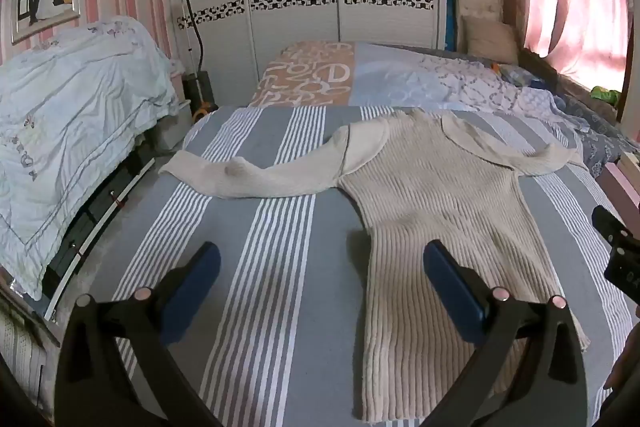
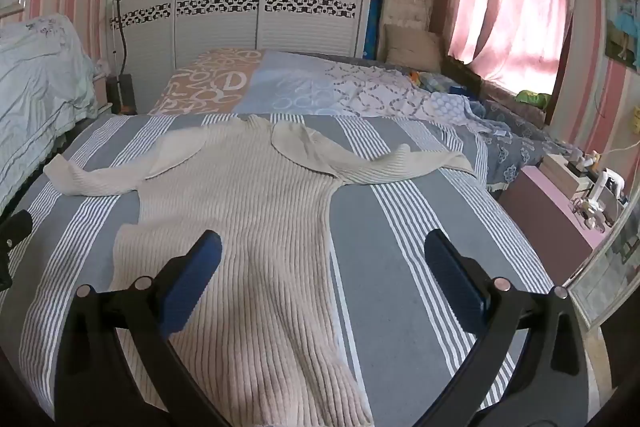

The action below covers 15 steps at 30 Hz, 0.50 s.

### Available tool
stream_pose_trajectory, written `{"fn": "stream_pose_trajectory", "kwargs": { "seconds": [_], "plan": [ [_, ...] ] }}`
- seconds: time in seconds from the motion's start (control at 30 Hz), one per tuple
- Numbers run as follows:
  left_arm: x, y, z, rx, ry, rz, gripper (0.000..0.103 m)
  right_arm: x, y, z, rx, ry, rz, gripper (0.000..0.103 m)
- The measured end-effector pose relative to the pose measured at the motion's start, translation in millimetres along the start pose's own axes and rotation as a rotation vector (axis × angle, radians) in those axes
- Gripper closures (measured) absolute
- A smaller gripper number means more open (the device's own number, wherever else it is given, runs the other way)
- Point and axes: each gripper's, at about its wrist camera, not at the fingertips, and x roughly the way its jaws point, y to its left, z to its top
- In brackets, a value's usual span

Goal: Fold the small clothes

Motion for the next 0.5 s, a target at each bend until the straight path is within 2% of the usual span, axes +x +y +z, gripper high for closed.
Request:
{"fn": "stream_pose_trajectory", "kwargs": {
  "seconds": [0.5],
  "plan": [
    [7.3, 4.6, 5.0, -0.009, -0.004, -0.003, 0.001, 9.6, 1.5, 1.1, -0.002, 0.03, 0.006, 0.003]
  ]
}}
